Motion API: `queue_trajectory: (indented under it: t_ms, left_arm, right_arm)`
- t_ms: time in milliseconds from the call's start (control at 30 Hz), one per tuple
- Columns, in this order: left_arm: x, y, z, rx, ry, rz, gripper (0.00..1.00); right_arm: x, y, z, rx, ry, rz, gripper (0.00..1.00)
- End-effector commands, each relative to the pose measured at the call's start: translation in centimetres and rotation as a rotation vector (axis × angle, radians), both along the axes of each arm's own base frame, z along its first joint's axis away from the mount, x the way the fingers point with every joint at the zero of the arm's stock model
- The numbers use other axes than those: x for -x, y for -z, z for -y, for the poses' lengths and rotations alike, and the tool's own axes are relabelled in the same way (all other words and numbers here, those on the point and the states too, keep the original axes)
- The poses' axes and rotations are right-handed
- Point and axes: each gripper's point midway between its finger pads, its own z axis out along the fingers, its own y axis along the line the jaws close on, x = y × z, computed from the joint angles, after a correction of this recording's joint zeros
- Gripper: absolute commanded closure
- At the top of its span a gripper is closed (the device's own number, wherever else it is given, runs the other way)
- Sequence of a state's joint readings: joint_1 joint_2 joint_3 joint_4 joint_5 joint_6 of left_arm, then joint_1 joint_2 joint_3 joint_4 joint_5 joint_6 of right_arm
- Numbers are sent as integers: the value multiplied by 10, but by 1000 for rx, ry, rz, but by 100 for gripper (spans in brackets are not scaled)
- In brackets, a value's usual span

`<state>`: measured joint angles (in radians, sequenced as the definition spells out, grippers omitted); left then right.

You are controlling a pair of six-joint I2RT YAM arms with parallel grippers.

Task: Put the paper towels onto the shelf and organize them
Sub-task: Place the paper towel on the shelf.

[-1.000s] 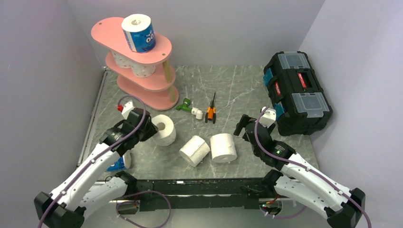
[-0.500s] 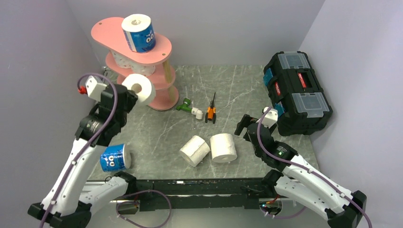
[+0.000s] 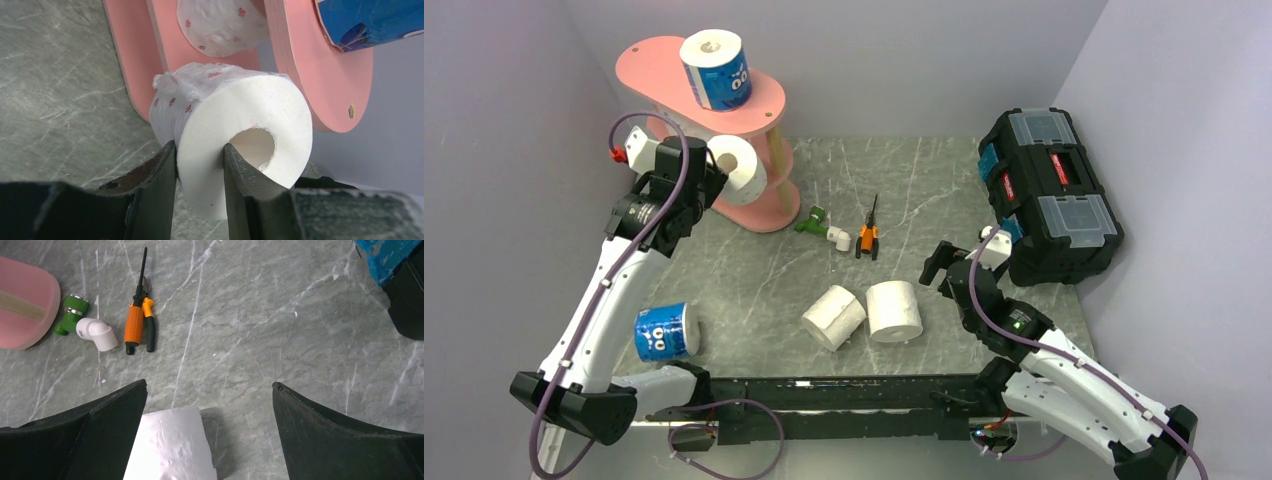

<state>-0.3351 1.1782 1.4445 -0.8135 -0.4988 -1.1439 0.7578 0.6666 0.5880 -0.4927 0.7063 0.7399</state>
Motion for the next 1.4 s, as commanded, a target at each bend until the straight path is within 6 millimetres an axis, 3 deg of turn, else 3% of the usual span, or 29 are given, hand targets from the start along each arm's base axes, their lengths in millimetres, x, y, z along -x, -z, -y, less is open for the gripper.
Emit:
queue_trajectory:
  t_ms: [0, 1033, 1367]
  left_arm:
    - [-8, -34, 6, 85, -2, 93, 85]
    - [-45, -5, 2, 142, -91, 7, 81]
    - [-48, -22, 6, 184, -78, 62, 81]
  right_arm:
    - [-3, -15, 3, -4, 17, 38, 2]
    - [-5, -9, 2, 7, 15, 27, 2]
    - [-6, -8, 1, 13, 13, 23, 2]
